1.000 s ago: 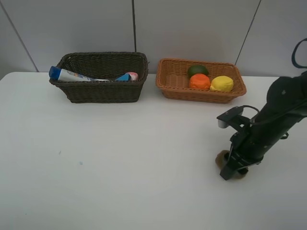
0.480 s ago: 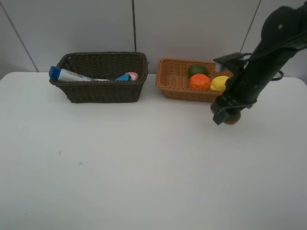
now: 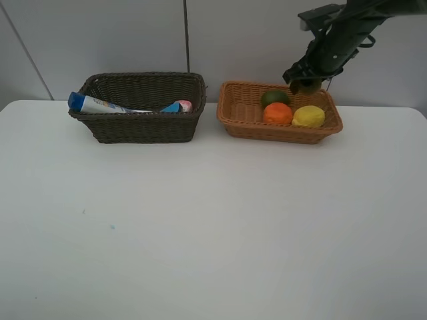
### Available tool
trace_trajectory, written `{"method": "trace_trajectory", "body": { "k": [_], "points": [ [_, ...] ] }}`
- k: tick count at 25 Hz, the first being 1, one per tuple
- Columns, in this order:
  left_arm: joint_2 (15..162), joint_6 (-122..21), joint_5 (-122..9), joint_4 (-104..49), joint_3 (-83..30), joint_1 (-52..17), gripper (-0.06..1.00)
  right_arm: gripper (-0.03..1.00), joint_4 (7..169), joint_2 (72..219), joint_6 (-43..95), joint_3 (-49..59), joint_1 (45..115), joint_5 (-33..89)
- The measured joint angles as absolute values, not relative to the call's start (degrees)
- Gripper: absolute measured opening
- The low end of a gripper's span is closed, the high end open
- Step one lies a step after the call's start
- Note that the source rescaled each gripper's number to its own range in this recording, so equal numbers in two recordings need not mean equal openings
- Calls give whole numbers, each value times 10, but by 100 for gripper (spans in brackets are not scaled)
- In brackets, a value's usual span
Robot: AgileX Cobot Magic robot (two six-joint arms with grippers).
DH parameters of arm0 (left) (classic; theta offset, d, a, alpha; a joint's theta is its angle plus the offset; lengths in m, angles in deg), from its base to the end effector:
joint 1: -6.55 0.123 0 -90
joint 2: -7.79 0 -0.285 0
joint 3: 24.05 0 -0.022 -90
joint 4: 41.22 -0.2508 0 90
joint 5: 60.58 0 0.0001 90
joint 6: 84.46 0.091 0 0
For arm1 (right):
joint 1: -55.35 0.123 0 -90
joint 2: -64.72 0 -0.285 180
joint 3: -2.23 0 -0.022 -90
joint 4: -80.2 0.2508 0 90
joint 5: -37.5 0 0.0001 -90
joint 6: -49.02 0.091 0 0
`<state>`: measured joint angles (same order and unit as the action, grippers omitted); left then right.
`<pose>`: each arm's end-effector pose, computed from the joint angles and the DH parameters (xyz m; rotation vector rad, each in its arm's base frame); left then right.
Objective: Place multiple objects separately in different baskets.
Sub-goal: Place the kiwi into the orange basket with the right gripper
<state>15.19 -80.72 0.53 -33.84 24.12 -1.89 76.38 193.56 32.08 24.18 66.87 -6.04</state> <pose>-0.0087 -0.0091 0.2793 0.2234 2.0236 -0.2054 0.4613 0.0898 0.2141 -0.6917 2.5342 -0.1098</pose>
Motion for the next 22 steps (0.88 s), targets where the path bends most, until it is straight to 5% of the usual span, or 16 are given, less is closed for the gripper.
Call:
{"method": "trace_trajectory", "body": {
  "k": [12, 13, 17, 22],
  "points": [
    [152, -807, 5, -338, 241, -19, 100, 35, 753, 2013, 323, 307, 651, -19],
    [152, -807, 5, -338, 241, -19, 100, 39, 753, 2013, 323, 307, 651, -18],
    [152, -807, 5, -338, 241, -19, 100, 87, 748, 2013, 352, 307, 651, -19],
    [152, -807, 5, -338, 241, -19, 100, 98, 731, 2013, 392, 307, 651, -31]
  ]
}}
